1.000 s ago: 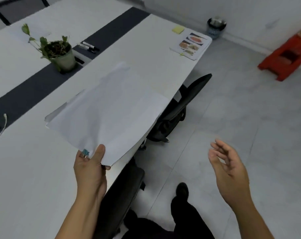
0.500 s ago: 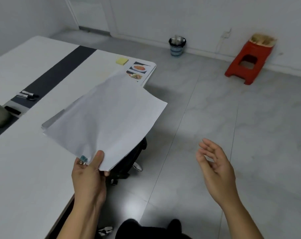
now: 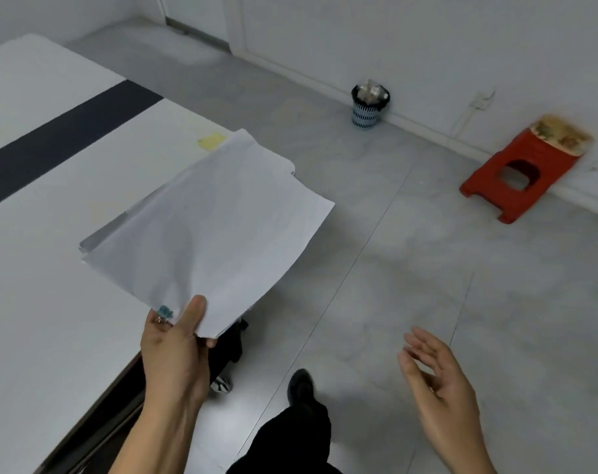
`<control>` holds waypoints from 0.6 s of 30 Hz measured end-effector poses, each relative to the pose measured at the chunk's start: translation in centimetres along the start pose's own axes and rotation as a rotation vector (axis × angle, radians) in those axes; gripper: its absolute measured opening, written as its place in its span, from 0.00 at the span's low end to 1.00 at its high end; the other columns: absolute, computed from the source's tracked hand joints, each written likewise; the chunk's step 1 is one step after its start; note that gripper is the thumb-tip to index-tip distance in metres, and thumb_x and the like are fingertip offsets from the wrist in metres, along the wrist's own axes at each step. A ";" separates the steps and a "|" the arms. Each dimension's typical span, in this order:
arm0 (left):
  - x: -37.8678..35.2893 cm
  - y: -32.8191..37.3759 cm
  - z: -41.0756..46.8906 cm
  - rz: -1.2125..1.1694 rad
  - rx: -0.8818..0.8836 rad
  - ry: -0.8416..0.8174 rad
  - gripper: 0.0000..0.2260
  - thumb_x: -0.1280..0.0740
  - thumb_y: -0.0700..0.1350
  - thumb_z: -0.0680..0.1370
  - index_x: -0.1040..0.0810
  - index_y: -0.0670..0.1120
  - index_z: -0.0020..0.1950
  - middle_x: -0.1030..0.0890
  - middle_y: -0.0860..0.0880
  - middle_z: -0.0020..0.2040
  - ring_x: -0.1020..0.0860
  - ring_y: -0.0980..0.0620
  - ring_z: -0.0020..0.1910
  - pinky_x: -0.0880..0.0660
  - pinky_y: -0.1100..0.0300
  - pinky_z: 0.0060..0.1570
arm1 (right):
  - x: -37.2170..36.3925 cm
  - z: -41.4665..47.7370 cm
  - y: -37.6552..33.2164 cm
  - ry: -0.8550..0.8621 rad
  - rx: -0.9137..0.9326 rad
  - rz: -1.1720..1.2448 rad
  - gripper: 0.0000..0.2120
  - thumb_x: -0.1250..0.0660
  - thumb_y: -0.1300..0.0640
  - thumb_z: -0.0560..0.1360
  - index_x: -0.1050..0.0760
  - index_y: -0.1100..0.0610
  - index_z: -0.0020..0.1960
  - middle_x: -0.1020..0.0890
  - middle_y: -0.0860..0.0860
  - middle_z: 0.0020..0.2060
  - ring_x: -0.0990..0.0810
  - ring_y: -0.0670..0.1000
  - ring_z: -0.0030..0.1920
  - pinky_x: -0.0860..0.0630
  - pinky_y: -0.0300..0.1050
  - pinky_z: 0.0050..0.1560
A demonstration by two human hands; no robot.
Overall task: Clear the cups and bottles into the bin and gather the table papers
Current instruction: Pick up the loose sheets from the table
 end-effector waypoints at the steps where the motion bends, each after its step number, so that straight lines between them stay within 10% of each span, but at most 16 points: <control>1: -2.7 0.3 1.2 0.010 -0.004 0.003 0.12 0.31 0.36 0.78 0.25 0.52 0.54 0.18 0.53 0.50 0.19 0.55 0.39 0.30 0.61 0.29 | 0.7 2.5 -0.6 0.002 -0.005 -0.005 0.18 0.31 0.49 0.71 0.24 0.41 0.61 0.17 0.40 0.57 0.19 0.40 0.58 0.24 0.28 0.52; 12: -28.1 6.2 12.6 0.063 -0.195 -0.068 0.12 0.31 0.35 0.78 0.23 0.51 0.54 0.15 0.55 0.47 0.16 0.56 0.44 0.21 0.64 0.38 | 2.4 30.8 -9.6 0.011 0.101 0.080 0.17 0.31 0.55 0.77 0.25 0.40 0.62 0.18 0.41 0.58 0.21 0.36 0.59 0.27 0.25 0.54; 18: -33.2 2.8 19.3 0.089 -0.214 0.203 0.11 0.32 0.34 0.78 0.23 0.47 0.55 0.17 0.53 0.42 0.18 0.56 0.38 0.22 0.65 0.37 | -5.2 48.5 -9.5 -0.267 0.075 0.070 0.16 0.31 0.58 0.78 0.25 0.40 0.59 0.18 0.43 0.58 0.20 0.37 0.57 0.27 0.25 0.51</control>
Point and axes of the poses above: each hand's wrist, its own z-axis towards the middle knuckle, its own x-axis out of the back of the hand, y = z × x, the point moved 10 cm from there along z, towards the middle knuckle
